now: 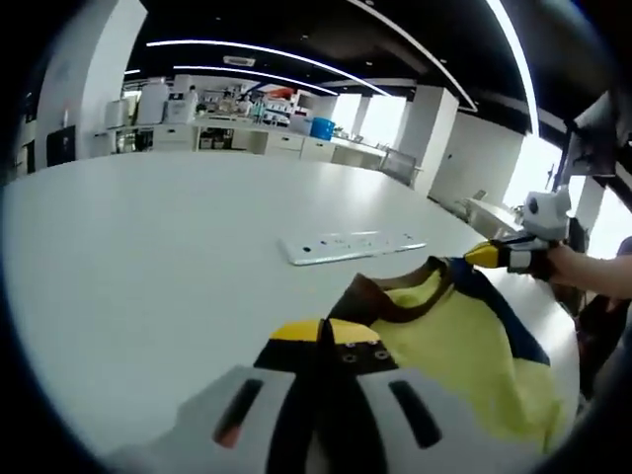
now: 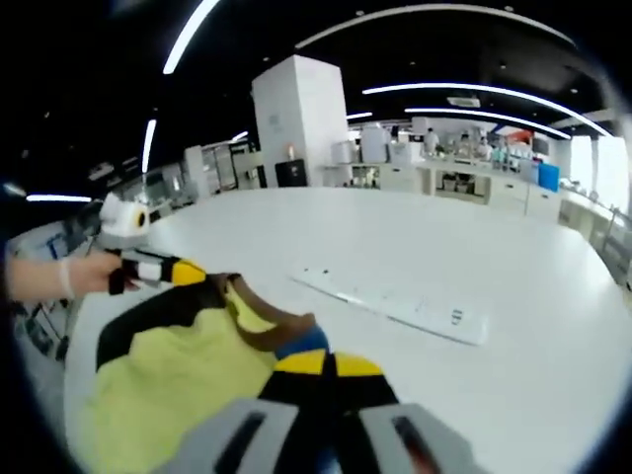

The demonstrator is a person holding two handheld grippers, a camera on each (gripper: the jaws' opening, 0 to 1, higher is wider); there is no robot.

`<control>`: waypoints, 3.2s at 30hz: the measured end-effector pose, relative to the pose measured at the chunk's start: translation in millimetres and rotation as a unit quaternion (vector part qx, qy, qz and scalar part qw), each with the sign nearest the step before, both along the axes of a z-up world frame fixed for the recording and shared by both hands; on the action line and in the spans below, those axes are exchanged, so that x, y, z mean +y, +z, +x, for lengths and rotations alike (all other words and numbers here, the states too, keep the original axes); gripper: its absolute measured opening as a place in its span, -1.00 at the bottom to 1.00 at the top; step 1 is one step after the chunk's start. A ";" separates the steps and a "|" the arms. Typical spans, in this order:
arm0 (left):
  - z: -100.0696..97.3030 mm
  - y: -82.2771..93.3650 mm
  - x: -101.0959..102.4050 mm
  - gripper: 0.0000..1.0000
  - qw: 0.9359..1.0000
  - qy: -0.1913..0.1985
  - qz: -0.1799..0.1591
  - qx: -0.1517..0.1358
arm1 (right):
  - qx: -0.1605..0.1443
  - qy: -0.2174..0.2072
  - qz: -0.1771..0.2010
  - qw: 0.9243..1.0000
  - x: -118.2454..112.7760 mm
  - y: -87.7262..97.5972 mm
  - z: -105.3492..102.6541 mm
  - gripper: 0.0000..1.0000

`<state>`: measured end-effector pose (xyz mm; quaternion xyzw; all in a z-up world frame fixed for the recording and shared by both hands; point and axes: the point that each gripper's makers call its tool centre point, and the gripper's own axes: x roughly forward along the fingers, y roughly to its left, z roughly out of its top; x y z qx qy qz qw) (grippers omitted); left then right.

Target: Fold the garment on the visible template until the final outline fits inside the template.

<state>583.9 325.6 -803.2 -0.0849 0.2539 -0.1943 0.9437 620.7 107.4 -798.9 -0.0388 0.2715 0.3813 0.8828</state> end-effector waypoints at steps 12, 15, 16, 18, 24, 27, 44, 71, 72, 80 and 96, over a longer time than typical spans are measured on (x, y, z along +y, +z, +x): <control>11.5 -28.9 6.1 -1.00 0.999 0.004 0.021 0.023 | 0.033 -0.002 -0.028 0.999 -1.6 -34.9 3.6 -1.00; 13.2 -29.1 6.5 -1.00 0.999 0.000 0.026 0.023 | 0.040 -0.001 -0.039 0.998 -2.8 -41.9 3.9 -1.00; 12.7 -29.7 6.4 -1.00 0.999 0.001 0.026 0.025 | 0.044 0.000 -0.040 0.998 -2.2 -42.5 1.3 -1.00; 11.5 -30.9 6.2 -1.00 0.999 0.002 0.026 0.029 | 0.037 0.001 -0.041 0.998 -3.0 -43.3 4.6 -1.00; 11.1 -26.7 14.5 -0.36 0.999 0.006 0.046 0.024 | 0.037 -0.004 -0.049 0.998 -5.7 -37.7 -4.0 -0.91; 5.4 -17.4 16.2 -0.21 0.998 -0.001 0.057 0.015 | 0.043 -0.014 -0.032 0.998 -6.2 -30.0 -1.6 -0.61; -25.0 15.6 -6.5 0.91 0.993 -0.091 0.075 -0.005 | 0.017 0.032 -0.020 0.999 -6.9 4.3 -32.2 0.79; -100.7 71.4 5.7 0.88 0.997 -0.050 0.055 -0.012 | 0.003 -0.010 -0.003 1.000 -58.4 50.7 -106.7 0.80; -102.7 72.6 6.5 0.88 0.997 -0.049 0.056 -0.013 | 0.001 -0.010 -0.003 1.000 -59.1 51.9 -111.0 0.80; -129.5 84.2 7.2 0.84 0.997 -0.048 0.059 -0.018 | -0.002 0.001 -0.008 1.000 -61.1 54.2 -138.7 0.76; -189.1 84.7 3.2 0.76 0.997 -0.047 0.057 -0.015 | 0.009 -0.013 -0.002 1.000 -83.9 40.8 -199.2 0.66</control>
